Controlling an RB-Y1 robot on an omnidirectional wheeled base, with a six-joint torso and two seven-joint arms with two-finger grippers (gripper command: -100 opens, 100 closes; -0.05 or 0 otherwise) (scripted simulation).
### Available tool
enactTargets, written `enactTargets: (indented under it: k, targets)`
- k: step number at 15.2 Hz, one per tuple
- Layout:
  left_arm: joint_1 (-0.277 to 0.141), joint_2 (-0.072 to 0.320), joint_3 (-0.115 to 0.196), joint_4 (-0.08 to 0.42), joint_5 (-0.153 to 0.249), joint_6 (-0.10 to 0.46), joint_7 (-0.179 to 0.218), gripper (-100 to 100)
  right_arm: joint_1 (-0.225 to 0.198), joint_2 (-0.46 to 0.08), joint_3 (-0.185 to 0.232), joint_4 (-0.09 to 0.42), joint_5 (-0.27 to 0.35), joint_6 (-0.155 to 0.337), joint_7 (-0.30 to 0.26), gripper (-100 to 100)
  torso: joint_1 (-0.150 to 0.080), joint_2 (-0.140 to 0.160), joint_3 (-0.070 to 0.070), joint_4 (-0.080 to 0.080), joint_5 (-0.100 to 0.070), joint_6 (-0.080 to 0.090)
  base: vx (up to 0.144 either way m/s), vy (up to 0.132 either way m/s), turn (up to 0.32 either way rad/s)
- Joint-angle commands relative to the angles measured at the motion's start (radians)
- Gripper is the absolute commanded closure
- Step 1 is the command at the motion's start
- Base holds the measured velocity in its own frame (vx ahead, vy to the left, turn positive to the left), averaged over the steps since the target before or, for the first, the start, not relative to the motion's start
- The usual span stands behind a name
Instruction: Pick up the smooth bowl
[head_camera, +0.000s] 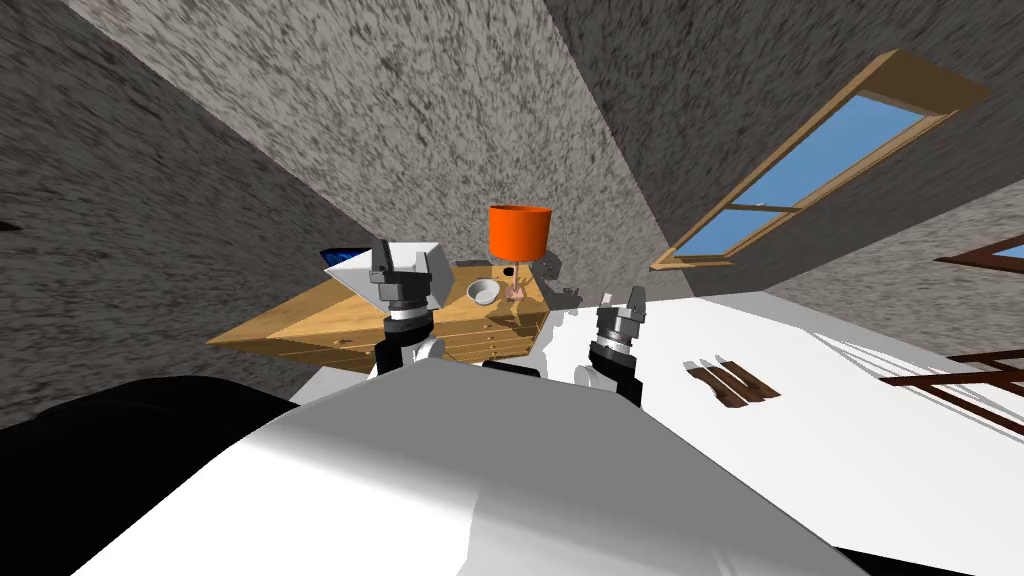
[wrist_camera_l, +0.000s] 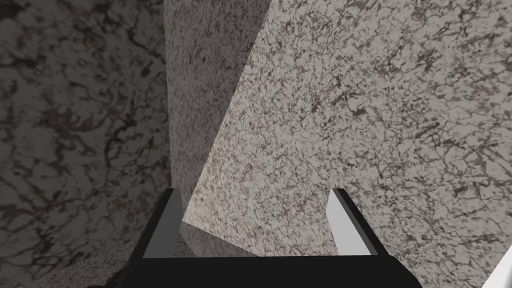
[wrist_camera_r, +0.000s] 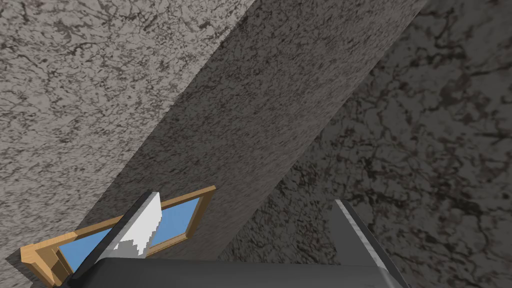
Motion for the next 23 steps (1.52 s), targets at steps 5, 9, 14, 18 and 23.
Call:
enactTargets:
  k: [5, 9, 14, 18, 23]
  targets:
    - [0.007, 0.074, 0.034, -0.003, 0.022, 0.089, -0.003, -100, 0.0, 0.0, 0.0, 0.0, 0.0, 0.0, 0.0, 0, 0.0, 0.0, 0.0, 0.0, 0.0, 0.0, -0.002, -0.006, -0.085]
    - [0.013, 0.105, 0.062, -0.005, 0.041, 0.163, -0.005, -100, 0.0, 0.0, 0.0, 0.0, 0.0, 0.0, 0.0, 0, 0.0, 0.0, 0.0, 0.0, 0.0, 0.0, -0.002, -0.007, -0.087]
    - [0.02, 0.133, 0.098, -0.008, 0.064, 0.255, -0.007, -100, 0.0, 0.0, 0.0, 0.0, 0.0, 0.0, 0.0, 0, 0.0, 0.0, 0.0, 0.0, 0.0, 0.0, -0.003, -0.005, -0.089]
    - [0.029, 0.159, 0.139, -0.011, 0.09, 0.336, -0.01, -100, 0.0, 0.0, 0.0, 0.0, 0.0, 0.0, 0.0, 0, 0.0, 0.0, 0.0, 0.0, 0.0, 0.0, -0.003, -0.006, -0.096]
    - [0.034, 0.171, 0.162, -0.012, 0.105, 0.421, -0.011, -100, 0.0, 0.0, 0.0, 0.0, 0.0, 0.0, 0.0, 0, 0.0, 0.0, 0.0, 0.0, 0.0, 0.0, -0.006, -0.004, -0.085]
